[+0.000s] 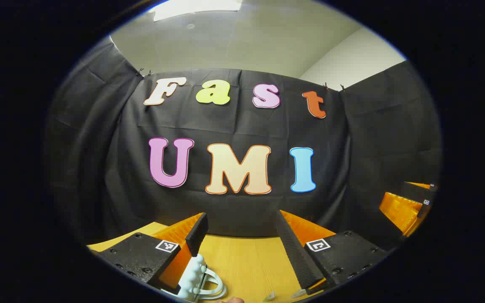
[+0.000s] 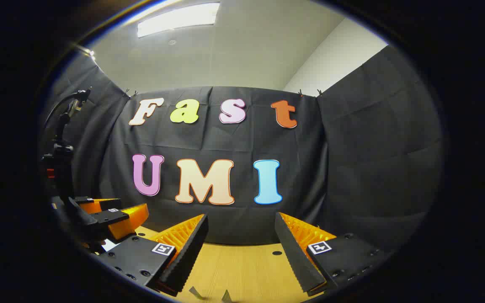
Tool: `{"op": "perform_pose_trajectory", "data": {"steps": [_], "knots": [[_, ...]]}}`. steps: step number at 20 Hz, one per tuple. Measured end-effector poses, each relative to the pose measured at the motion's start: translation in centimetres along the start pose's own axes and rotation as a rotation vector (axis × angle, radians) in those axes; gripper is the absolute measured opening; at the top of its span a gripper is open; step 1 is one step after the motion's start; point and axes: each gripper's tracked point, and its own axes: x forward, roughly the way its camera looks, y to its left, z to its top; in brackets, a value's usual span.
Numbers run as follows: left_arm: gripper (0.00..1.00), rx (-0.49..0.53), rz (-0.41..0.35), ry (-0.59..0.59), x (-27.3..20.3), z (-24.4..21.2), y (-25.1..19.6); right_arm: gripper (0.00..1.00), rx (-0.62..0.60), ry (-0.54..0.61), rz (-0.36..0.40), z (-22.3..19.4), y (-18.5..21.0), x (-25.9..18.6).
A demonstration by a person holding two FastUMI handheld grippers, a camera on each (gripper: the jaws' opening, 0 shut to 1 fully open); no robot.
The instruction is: First open the suitcase, pack the skin care products into it, and then close the suitcase.
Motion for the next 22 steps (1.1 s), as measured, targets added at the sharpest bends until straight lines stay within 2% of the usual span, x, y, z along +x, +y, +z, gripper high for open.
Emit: {"op": "perform_pose_trajectory", "data": {"steps": [7, 11, 15, 18, 22], "knots": [[0.94, 0.016, 0.027, 0.054, 0.7, -2.4, -0.1, 0.98, 0.027, 0.049, 0.064, -2.3, 0.7, 2.5], [0.94, 0.017, 0.079, 0.109, 0.8, -4.6, -0.1, 0.99, 0.029, 0.06, 0.121, -3.7, -0.1, 3.8], [0.94, 0.068, 0.15, 0.156, 0.3, -7.0, 1.0, 0.99, 0.04, 0.072, 0.192, -5.3, -0.4, 5.0], [0.94, 0.061, 0.154, 0.21, 0.1, -9.5, 1.8, 0.99, 0.064, 0.108, 0.187, -6.5, -0.7, 6.4], [0.94, 0.054, 0.131, 0.377, 0.2, -15.4, 3.5, 0.98, 0.045, 0.114, 0.131, -7.2, -0.7, 7.7]]}}
